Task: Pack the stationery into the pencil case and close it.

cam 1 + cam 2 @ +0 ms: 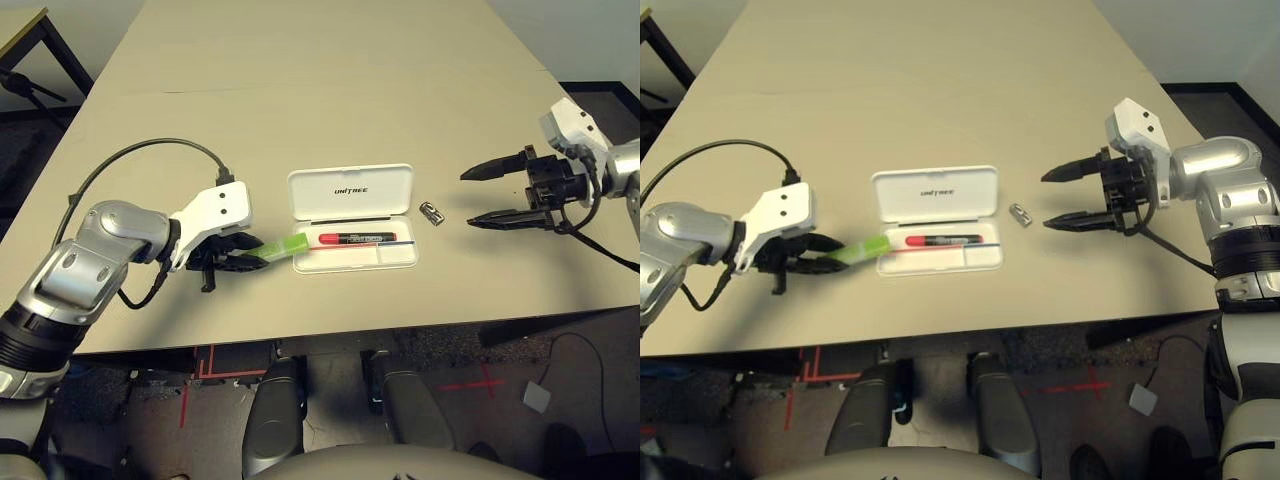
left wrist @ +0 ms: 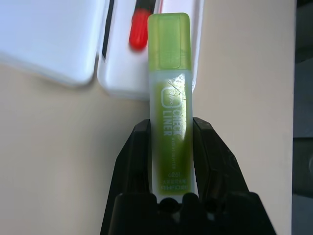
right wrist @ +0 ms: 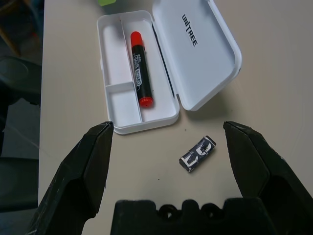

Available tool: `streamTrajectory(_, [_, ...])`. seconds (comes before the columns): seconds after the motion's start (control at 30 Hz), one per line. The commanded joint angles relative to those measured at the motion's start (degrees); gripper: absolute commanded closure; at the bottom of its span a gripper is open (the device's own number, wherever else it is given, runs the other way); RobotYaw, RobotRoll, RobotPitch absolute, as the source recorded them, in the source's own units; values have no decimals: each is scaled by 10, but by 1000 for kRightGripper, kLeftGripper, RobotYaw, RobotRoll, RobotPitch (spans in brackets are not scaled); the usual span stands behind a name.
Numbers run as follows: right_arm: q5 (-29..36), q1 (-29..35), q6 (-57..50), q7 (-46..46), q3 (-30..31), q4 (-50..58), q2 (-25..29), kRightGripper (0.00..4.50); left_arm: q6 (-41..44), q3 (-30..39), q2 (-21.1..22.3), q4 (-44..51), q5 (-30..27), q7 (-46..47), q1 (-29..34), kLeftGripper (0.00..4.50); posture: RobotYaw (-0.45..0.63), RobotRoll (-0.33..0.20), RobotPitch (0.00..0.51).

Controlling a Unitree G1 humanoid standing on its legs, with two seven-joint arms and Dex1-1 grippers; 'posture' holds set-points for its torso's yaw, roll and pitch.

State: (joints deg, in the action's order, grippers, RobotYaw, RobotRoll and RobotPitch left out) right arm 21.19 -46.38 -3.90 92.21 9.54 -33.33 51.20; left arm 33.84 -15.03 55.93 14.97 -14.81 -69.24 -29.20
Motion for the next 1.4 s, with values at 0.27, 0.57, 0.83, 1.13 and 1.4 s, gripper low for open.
streamTrajectory(0.27, [-14,10,-6,3,-29,19,0,0,-62,-88,-82,-59,59,-40,-67,3420,-50,0,175])
streamTrajectory(0.57, [-20,28,-18,-4,-49,42,1,0,-103,-108,-134,-121,96,-55,-101,3420,-70,0,177])
streamTrajectory(0.83, [-26,35,-26,-27,-53,55,-1,0,-102,-114,-171,-143,108,-57,-117,3420,-80,0,179])
streamTrajectory(1.13, [-34,49,-40,-68,-54,78,-10,0,-90,-117,-187,-137,117,-51,-107,3420,-88,0,165])
streamTrajectory(1.4, [-43,47,-58,-92,-48,87,-24,0,-90,-118,-198,-142,129,-37,-103,810,-85,0,163])
